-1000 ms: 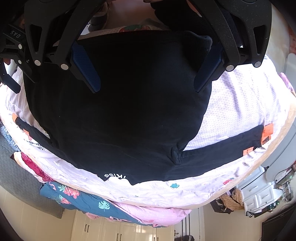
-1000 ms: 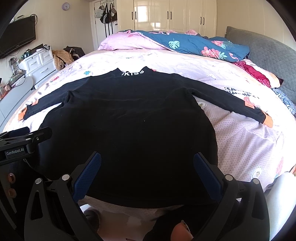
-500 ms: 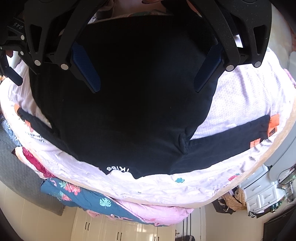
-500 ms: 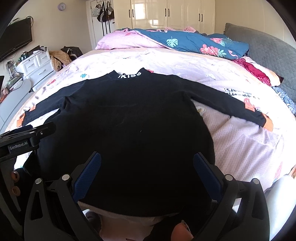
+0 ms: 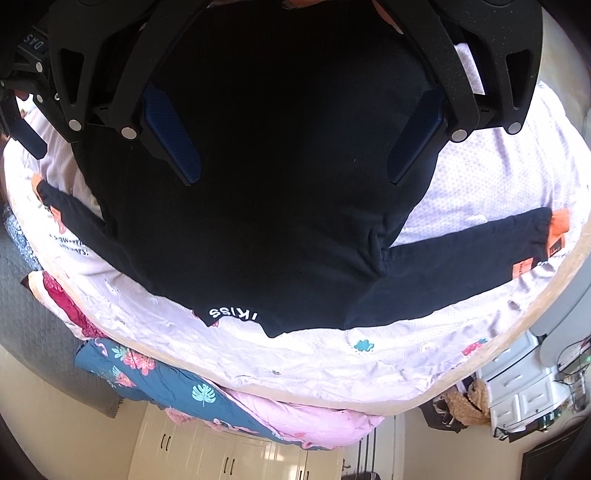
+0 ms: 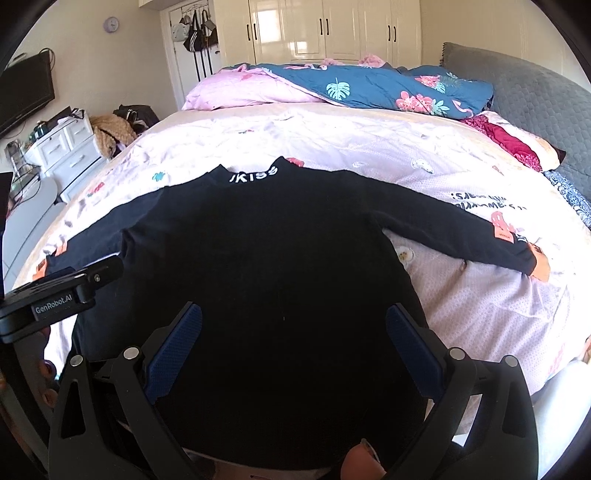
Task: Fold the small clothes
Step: 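Move the right tool to the orange cuff of the nearest sleeve, then grasp the orange sleeve cuff with the right tool and lift it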
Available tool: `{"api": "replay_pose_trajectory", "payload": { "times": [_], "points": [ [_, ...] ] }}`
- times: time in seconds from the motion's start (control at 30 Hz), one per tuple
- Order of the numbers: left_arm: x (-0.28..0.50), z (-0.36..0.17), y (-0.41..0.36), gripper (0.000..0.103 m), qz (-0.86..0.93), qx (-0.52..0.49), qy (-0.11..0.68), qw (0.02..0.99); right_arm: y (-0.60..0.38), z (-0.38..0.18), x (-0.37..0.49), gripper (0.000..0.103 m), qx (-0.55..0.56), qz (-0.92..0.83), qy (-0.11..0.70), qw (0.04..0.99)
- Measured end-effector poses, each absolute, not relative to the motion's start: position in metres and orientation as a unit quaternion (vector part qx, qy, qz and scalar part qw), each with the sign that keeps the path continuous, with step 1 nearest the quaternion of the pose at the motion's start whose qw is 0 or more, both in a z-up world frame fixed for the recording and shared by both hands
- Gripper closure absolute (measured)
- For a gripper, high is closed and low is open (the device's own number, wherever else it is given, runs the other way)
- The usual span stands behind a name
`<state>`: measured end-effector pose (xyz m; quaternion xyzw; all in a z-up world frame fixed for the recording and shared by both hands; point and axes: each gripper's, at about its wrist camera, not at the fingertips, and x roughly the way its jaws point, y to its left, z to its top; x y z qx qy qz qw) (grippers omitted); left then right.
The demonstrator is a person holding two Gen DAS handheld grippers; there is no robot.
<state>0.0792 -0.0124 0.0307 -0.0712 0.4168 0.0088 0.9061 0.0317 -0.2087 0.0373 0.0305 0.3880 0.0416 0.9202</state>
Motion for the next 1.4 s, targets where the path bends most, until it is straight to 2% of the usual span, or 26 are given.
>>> {"api": "replay_pose_trajectory", "payload": {
  "times": [0.4,0.87,1.1,1.4],
  "points": [
    [0.123,0.040,-0.013,0.008,0.020,-0.092,0.416,0.905,-0.227,0.050,0.076,0.004,0.064,0.001,0.393,0.917],
    [0.180,0.043,-0.026,0.008,0.018,-0.087,0.438,0.895,-0.276,0.073,0.143,0.004,0.157,-0.089,0.378,0.908],
    [0.211,0.044,-0.036,0.008,0.014,-0.088,0.437,0.895,-0.305,0.063,0.179,0.004,0.219,-0.125,0.382,0.889],
    [0.235,0.020,-0.058,0.008,-0.013,-0.071,0.438,0.896,-0.363,0.029,0.188,0.004,0.265,-0.196,0.363,0.872]
  ]
}}
